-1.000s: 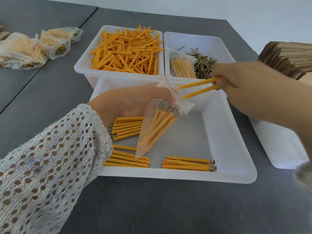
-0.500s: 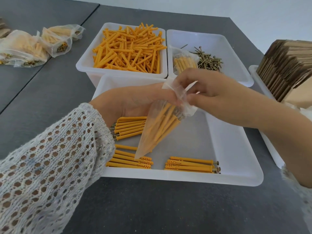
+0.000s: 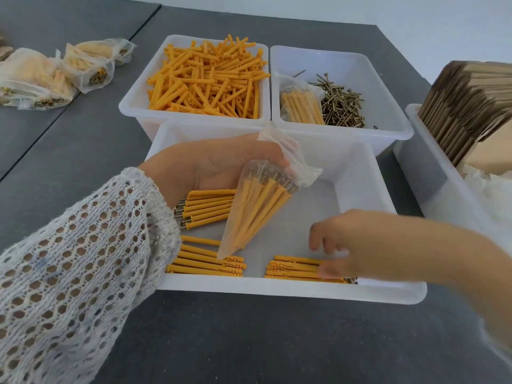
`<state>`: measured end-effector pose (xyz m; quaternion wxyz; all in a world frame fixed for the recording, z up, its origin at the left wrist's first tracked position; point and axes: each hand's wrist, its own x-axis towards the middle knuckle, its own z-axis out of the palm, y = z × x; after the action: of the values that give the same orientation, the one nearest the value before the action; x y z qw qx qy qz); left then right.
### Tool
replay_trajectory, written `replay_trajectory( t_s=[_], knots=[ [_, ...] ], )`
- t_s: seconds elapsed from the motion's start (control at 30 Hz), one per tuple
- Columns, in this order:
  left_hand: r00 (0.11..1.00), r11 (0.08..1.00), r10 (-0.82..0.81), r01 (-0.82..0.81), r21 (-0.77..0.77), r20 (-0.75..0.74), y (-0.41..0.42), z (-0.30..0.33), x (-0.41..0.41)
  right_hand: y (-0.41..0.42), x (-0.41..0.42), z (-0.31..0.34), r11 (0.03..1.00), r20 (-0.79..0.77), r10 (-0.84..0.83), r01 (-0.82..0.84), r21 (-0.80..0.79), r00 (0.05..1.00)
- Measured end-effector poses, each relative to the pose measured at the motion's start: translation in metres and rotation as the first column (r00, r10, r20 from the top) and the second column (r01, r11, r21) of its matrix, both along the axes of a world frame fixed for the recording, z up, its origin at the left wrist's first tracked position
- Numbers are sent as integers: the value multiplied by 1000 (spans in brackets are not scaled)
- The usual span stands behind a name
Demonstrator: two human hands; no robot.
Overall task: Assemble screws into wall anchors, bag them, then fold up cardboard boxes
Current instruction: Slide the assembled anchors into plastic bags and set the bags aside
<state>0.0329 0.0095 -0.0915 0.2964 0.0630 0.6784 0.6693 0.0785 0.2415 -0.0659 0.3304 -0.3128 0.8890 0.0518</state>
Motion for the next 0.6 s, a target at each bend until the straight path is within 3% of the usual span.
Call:
replay_trajectory(
  t_s=[0.4, 0.6],
  knots=[
    [992, 988, 48, -64, -141, -119, 2, 1, 3, -6, -1, -10, 997, 108, 58, -62, 35, 992],
    [994, 991, 10, -25, -128, -110, 2, 1, 3, -8, 3, -10, 998, 52, 49, -51, 43, 997]
  ],
)
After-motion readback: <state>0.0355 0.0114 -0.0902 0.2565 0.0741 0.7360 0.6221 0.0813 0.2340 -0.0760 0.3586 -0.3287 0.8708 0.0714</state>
